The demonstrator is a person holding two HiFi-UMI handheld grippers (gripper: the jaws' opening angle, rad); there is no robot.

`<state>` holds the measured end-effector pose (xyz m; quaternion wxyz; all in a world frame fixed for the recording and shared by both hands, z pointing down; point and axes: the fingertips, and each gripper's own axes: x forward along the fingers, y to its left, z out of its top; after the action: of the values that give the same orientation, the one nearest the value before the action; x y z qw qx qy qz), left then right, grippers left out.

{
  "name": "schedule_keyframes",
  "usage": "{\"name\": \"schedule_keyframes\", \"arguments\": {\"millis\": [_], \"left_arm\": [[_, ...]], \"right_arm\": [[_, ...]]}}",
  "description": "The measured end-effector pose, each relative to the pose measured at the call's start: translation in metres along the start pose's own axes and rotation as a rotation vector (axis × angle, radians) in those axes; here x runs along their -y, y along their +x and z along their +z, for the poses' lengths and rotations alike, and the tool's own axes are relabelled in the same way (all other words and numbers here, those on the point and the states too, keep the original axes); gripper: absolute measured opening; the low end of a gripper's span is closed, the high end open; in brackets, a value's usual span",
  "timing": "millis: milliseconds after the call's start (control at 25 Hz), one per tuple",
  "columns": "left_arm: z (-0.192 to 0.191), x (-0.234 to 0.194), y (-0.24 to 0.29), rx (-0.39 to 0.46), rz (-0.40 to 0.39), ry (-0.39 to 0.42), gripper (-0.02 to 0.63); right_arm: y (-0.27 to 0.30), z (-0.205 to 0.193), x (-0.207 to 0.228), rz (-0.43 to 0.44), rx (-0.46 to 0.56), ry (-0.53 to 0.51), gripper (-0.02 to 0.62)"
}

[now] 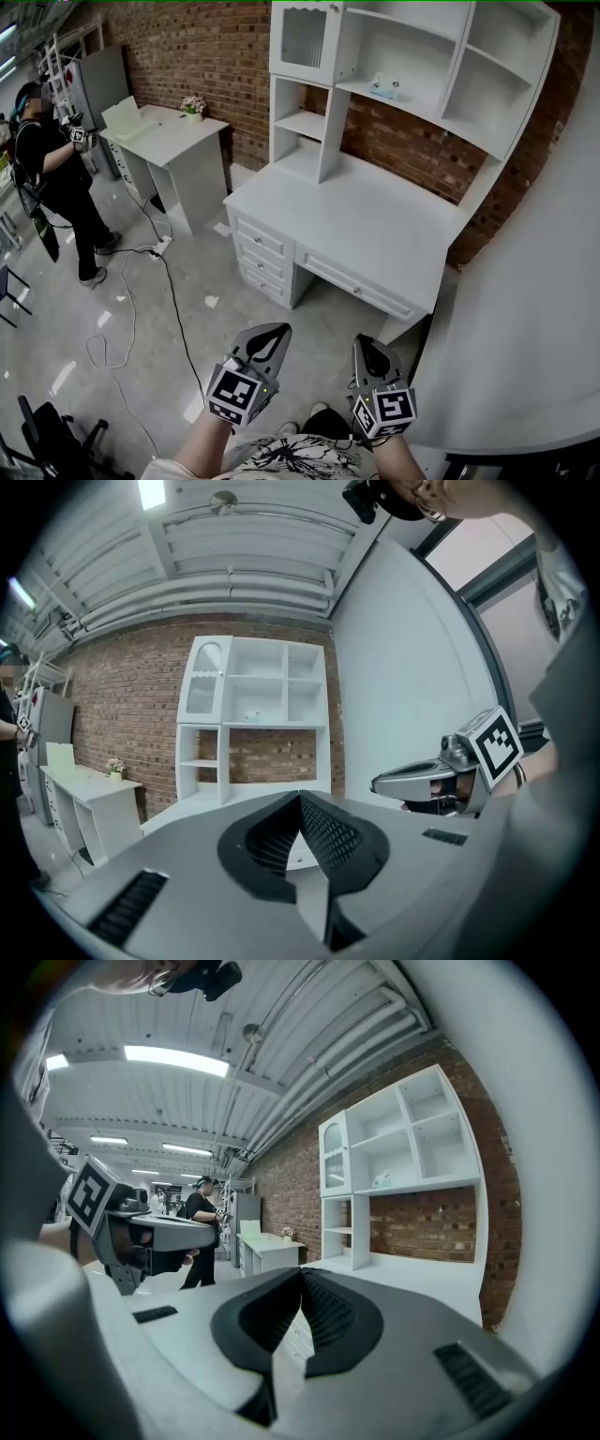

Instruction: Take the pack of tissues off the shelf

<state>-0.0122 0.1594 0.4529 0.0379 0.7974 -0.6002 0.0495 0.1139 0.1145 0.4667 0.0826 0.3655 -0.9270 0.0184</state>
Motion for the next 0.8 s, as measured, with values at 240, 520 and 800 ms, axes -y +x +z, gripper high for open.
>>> {"name": "schedule_keyframes", "arguments": {"millis": [240,520,800], "left_arm": [[-0.003,-0.047,0.035,0.005,0.045,-0.005,0.015],[0.004,-0.122,0.105,-0.004,0.099,0.006,0.015],[0.029,-0.201,0.209,0.001,0.123,0.011,0.015]], "right_arm": [[0.066,0.000,0.014,0.041,-0.011,-0.014,0.006],[0.170,0.014,0.051,0.086,-0.001,-0.012,0.008],[0.282,0.045,0.118,0.083,0.016,-0.013,0.008]]}}
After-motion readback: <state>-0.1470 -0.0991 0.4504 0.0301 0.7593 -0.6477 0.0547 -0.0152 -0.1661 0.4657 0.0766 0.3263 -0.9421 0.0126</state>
